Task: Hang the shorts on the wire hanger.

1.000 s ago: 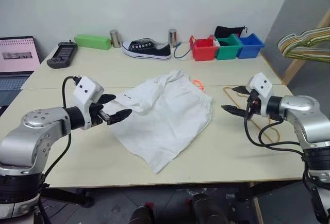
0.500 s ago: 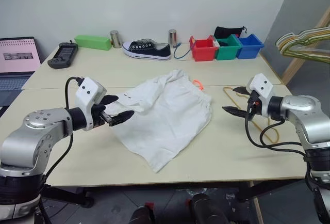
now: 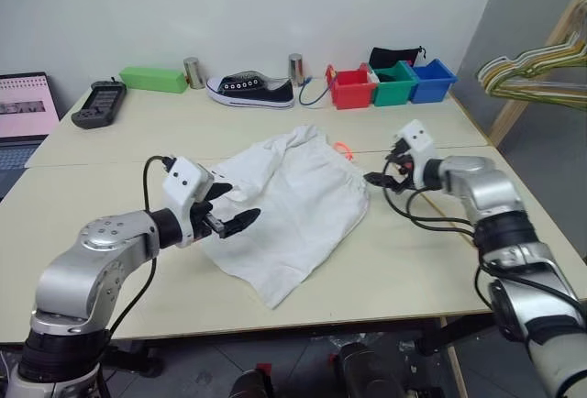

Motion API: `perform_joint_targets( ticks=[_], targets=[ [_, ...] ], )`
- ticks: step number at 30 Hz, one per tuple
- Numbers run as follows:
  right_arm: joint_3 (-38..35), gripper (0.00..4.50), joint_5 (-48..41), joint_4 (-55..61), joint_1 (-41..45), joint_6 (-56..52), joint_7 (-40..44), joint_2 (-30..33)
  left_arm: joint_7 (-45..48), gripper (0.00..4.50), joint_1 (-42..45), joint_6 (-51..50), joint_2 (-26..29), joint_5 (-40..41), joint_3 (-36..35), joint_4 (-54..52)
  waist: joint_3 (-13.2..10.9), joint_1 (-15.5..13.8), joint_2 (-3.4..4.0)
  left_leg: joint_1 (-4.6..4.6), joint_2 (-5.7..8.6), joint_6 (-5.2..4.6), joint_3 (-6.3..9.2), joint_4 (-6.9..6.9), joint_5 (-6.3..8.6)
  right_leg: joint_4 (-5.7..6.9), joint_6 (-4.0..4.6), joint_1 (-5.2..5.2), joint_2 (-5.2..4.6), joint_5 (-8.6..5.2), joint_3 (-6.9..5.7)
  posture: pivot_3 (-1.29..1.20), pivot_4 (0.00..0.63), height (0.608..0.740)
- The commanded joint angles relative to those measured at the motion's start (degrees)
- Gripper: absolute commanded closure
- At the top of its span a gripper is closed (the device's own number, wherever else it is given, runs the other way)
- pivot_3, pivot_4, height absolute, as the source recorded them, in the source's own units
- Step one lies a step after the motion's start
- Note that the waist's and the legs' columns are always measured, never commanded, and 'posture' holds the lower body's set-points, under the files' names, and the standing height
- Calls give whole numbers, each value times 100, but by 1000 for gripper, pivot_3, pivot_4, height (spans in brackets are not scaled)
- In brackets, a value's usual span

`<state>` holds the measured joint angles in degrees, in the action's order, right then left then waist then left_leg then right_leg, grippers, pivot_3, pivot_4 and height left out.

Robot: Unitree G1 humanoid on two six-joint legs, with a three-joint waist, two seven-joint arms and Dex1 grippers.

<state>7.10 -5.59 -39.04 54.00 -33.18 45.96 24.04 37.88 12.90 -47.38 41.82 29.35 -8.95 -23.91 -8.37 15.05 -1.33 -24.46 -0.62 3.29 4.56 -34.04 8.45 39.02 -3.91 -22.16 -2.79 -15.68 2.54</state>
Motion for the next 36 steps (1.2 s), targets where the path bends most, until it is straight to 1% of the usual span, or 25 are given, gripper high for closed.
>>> perform_joint_targets(
  ticks=[1,6,10,12,13,16,20,21,23,27,29,30,36],
  targets=[
    [-152,34,37,-1003,661,-33,-155,-215,-137,0,-7,-57,-47,101,-99,-340,1,-9,1,0,1,0,0,0,0,0,1,0,0,1,0,-175,32,740],
    [-219,34,239,-2213,1110,542,-719,-482,-225,0,-101,-106,-98,104,-103,-489,16,-39,-2,0,3,0,2,0,0,-1,1,3,0,1,-1,-149,24,740],
    [-422,34,155,-2653,1319,624,-725,-660,-254,0,-202,-168,-82,157,-166,-620,22,-62,-3,0,3,1,3,-1,-1,0,2,5,0,2,-1,-140,22,740],
    [-443,400,211,-2748,1336,798,-754,-723,-276,0,-233,-165,-62,133,-175,-637,23,-58,-2,0,3,1,3,-1,-1,0,2,5,0,3,0,-130,22,740],
    [-491,471,203,-2788,1341,832,-798,-750,-296,0,-238,-163,-53,121,-174,-634,24,-58,-2,0,3,1,3,-1,-1,0,1,5,0,4,0,-130,22,740],
    [-608,1249,169,-2879,1383,881,-845,-813,-312,0,-251,-170,-33,120,-182,-636,27,-63,-2,1,3,0,4,-1,-5,2,-1,5,0,6,-1,-130,28,740],
    [-707,2127,175,-2935,1436,908,-878,-856,-328,0,-251,-172,-6,101,-186,-616,28,-67,-2,1,4,-3,4,-1,-9,2,-7,6,0,8,0,-131,36,740],
    [-720,2438,186,-2943,1436,912,-878,-855,-336,0,-246,-175,-3,101,-183,-614,28,-70,-2,1,4,-4,5,-1,-10,2,-8,6,0,8,0,-131,36,740],
    [-761,2823,187,-2966,1434,889,-921,-839,-348,0,-232,-180,9,105,-174,-604,32,-74,-1,1,4,-5,5,-1,-10,2,-10,6,1,7,0,-132,39,740],
    [-851,3892,172,-3005,1424,863,-1027,-773,-357,0,-217,-191,38,109,-176,-587,32,-74,0,1,4,-6,5,-1,-11,2,-10,6,1,8,0,-134,43,740],
    [-881,4329,182,-3008,1413,848,-1044,-750,-358,0,-222,-191,44,103,-171,-584,32,-76,0,1,4,-6,5,-1,-11,2,-9,6,1,8,0,-136,43,740],
    [-881,4461,194,-2999,1404,839,-1030,-743,-359,0,-225,-190,48,95,-162,-584,32,-77,0,1,4,-6,5,-1,-11,2,-9,6,1,8,0,-136,43,740],
    [-887,4461,214,-2789,1264,520,-1061,-603,-375,0,-254,-212,51,98,-155,-618,32,-79,0,1,4,-7,5,-1,-11,2,-10,6,1,7,0,-142,48,740]
  ],
)
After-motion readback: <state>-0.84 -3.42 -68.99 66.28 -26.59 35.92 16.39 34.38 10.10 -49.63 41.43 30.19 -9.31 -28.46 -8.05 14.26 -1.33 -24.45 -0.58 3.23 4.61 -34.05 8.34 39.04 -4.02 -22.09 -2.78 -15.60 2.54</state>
